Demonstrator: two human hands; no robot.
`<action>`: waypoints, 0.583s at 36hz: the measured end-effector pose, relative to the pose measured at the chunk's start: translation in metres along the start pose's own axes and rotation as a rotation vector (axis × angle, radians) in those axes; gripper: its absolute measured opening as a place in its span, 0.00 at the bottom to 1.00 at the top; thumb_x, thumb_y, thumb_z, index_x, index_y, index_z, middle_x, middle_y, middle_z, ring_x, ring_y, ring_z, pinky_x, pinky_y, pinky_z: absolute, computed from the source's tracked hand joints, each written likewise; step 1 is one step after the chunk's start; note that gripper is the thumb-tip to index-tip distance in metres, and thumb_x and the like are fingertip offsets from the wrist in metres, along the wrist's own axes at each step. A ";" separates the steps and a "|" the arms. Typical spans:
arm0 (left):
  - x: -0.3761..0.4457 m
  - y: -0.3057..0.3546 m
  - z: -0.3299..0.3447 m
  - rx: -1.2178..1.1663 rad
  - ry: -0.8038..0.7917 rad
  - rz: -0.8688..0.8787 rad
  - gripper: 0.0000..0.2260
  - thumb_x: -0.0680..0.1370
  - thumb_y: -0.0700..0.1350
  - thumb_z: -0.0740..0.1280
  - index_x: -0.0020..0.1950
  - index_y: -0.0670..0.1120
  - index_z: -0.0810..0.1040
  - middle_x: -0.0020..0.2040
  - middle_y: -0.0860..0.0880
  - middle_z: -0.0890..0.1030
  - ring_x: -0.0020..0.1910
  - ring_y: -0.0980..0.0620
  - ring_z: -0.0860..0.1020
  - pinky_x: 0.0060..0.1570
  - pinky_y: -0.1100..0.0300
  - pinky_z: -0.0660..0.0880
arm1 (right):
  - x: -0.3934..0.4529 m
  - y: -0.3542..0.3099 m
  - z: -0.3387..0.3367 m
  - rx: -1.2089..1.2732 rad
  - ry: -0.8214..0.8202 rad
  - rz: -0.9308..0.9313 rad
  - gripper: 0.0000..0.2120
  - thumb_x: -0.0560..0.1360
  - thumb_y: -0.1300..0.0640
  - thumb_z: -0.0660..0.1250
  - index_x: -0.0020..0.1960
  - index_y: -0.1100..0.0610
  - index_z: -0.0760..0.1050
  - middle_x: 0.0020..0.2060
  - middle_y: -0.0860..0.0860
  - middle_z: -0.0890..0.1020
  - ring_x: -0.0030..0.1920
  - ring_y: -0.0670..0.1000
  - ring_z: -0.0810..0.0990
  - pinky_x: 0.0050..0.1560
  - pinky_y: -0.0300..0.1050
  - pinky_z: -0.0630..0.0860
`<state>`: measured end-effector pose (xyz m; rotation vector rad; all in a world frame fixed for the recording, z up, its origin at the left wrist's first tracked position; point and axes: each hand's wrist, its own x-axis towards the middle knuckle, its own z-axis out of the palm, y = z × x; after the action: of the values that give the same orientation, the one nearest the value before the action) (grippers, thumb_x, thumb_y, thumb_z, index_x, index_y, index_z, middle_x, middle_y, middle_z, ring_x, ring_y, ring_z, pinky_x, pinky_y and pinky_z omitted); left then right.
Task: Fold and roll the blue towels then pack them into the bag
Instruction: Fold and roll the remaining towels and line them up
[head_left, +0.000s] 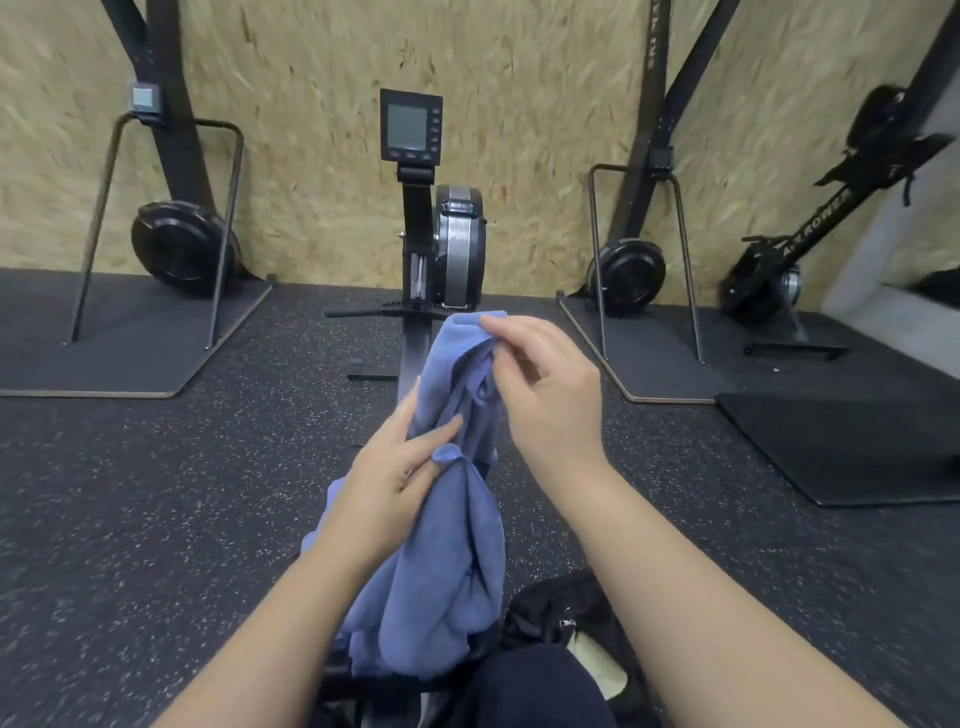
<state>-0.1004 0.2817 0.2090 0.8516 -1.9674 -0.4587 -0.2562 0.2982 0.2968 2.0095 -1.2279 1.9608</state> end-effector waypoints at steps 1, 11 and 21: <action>0.000 0.005 0.001 0.006 0.019 -0.002 0.21 0.78 0.53 0.57 0.67 0.47 0.76 0.70 0.61 0.67 0.68 0.71 0.63 0.65 0.74 0.60 | 0.000 0.000 -0.002 -0.001 -0.003 -0.002 0.13 0.72 0.72 0.63 0.52 0.63 0.82 0.49 0.45 0.79 0.52 0.43 0.78 0.57 0.35 0.73; -0.030 0.022 -0.003 -0.069 0.108 -0.067 0.15 0.79 0.51 0.60 0.65 0.53 0.75 0.64 0.74 0.69 0.65 0.69 0.69 0.62 0.74 0.63 | -0.036 0.020 -0.019 -0.115 -0.189 0.081 0.17 0.71 0.68 0.64 0.58 0.61 0.79 0.54 0.51 0.80 0.56 0.45 0.76 0.57 0.39 0.72; -0.057 0.055 -0.028 -0.085 0.029 -0.011 0.13 0.79 0.52 0.58 0.62 0.62 0.74 0.65 0.70 0.71 0.65 0.66 0.71 0.60 0.74 0.65 | -0.090 0.010 -0.023 0.114 -0.563 0.320 0.28 0.68 0.50 0.74 0.65 0.54 0.72 0.61 0.41 0.73 0.63 0.41 0.72 0.60 0.41 0.73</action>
<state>-0.0775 0.3615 0.2226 0.8117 -1.9039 -0.5294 -0.2682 0.3470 0.2176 2.6874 -1.6674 1.6515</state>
